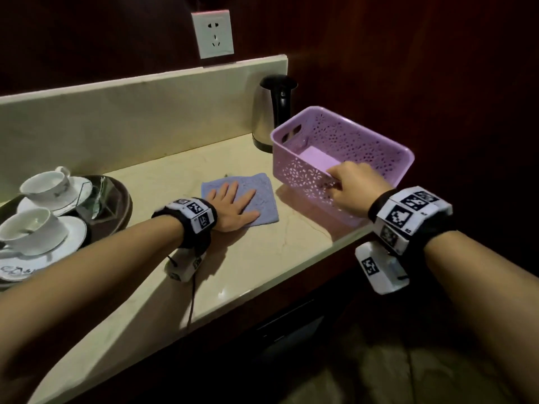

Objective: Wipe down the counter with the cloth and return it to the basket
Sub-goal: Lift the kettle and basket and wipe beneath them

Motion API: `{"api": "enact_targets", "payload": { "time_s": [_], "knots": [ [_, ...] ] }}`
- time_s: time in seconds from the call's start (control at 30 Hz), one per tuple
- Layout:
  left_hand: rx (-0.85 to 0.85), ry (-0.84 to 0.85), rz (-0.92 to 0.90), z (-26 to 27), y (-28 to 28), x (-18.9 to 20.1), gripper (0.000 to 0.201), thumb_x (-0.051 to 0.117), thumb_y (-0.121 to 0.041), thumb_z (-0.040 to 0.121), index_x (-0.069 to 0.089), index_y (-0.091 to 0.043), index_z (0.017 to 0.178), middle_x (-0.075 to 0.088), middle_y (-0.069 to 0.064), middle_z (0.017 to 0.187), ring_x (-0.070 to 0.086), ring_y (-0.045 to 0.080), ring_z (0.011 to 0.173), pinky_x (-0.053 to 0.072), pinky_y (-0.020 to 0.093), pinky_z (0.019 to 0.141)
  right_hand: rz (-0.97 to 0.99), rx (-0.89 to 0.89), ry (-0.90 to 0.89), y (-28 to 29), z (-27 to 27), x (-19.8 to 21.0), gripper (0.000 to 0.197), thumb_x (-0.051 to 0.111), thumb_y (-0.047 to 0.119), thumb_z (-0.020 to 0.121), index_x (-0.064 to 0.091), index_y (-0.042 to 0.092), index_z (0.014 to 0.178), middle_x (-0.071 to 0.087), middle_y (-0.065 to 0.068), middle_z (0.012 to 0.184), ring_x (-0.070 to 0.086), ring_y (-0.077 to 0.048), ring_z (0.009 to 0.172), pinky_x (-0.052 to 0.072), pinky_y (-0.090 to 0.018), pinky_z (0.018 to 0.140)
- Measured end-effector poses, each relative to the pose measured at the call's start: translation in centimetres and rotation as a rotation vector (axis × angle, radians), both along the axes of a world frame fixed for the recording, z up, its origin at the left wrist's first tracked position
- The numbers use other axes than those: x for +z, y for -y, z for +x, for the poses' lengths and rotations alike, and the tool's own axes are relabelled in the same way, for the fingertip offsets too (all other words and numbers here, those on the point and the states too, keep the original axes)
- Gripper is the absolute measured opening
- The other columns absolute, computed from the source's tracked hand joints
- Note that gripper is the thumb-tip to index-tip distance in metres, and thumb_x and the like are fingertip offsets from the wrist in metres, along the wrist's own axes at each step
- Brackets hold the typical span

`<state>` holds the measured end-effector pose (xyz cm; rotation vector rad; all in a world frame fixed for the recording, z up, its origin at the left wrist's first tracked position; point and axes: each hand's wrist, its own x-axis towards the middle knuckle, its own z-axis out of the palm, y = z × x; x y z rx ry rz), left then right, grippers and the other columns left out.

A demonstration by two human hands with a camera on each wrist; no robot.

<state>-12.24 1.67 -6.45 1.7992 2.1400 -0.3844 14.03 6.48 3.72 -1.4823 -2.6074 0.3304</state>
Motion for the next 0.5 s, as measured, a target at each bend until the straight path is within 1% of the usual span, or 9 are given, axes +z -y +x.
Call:
{"api": "enact_targets", "payload": {
  "time_s": [0.07,0.13,0.23,0.3,0.37,0.5],
  "knots": [
    [-0.035,-0.022,0.012,0.0,-1.6,0.1,0.072,0.016,-0.068,0.095,-0.012,-0.038,0.153,-0.018,0.009,0.162,-0.015,0.032,0.149,-0.003,0.051,0.120,0.028,-0.031,-0.002,0.6,0.5,0.8,0.027,0.053,0.022,0.088,0.047,0.022,0.062,0.061,-0.008,0.077,0.060,-0.031,0.077,0.047,-0.036,0.067],
    [-0.073,-0.039,0.035,0.5,-3.4,0.1,0.071,0.016,-0.066,0.096,-0.009,-0.036,0.154,-0.015,0.011,0.162,-0.013,0.033,0.149,-0.002,0.051,0.120,0.018,-0.066,0.034,1.3,1.3,1.2,0.024,0.053,0.021,0.088,0.049,0.019,0.064,0.060,-0.008,0.075,0.059,-0.032,0.076,0.047,-0.036,0.067],
    [-0.131,-0.041,0.049,2.0,-5.8,0.2,0.071,0.016,-0.067,0.095,-0.007,-0.037,0.155,-0.014,0.010,0.163,-0.011,0.033,0.149,-0.002,0.051,0.119,0.022,-0.139,0.103,2.4,2.2,1.6,0.024,0.054,0.019,0.086,0.045,0.018,0.063,0.057,-0.008,0.072,0.058,-0.033,0.075,0.051,-0.040,0.069],
    [-0.162,-0.028,0.040,3.6,-7.0,0.3,0.071,0.017,-0.067,0.095,-0.007,-0.038,0.154,-0.016,0.009,0.162,-0.013,0.033,0.149,-0.003,0.052,0.119,0.033,-0.195,0.109,3.1,3.0,1.5,0.024,0.053,0.018,0.085,0.043,0.018,0.064,0.054,-0.007,0.071,0.057,-0.034,0.075,0.048,-0.038,0.067],
    [-0.187,-0.017,0.030,5.1,-7.5,0.4,0.071,0.017,-0.068,0.095,-0.008,-0.038,0.154,-0.018,0.008,0.162,-0.015,0.032,0.149,-0.004,0.053,0.119,0.045,-0.242,0.109,3.8,3.6,1.7,0.022,0.051,0.018,0.085,0.043,0.017,0.065,0.053,-0.008,0.071,0.055,-0.033,0.074,0.045,-0.037,0.067],
    [-0.261,-0.012,0.031,8.0,-7.3,0.7,0.069,0.018,-0.066,0.096,-0.008,-0.039,0.154,-0.019,0.008,0.162,-0.017,0.033,0.148,-0.006,0.054,0.119,0.037,-0.303,0.123,5.2,4.5,2.1,0.012,0.051,0.018,0.083,0.049,0.015,0.072,0.055,-0.009,0.074,0.057,-0.034,0.077,0.048,-0.038,0.070]
  ]
}}
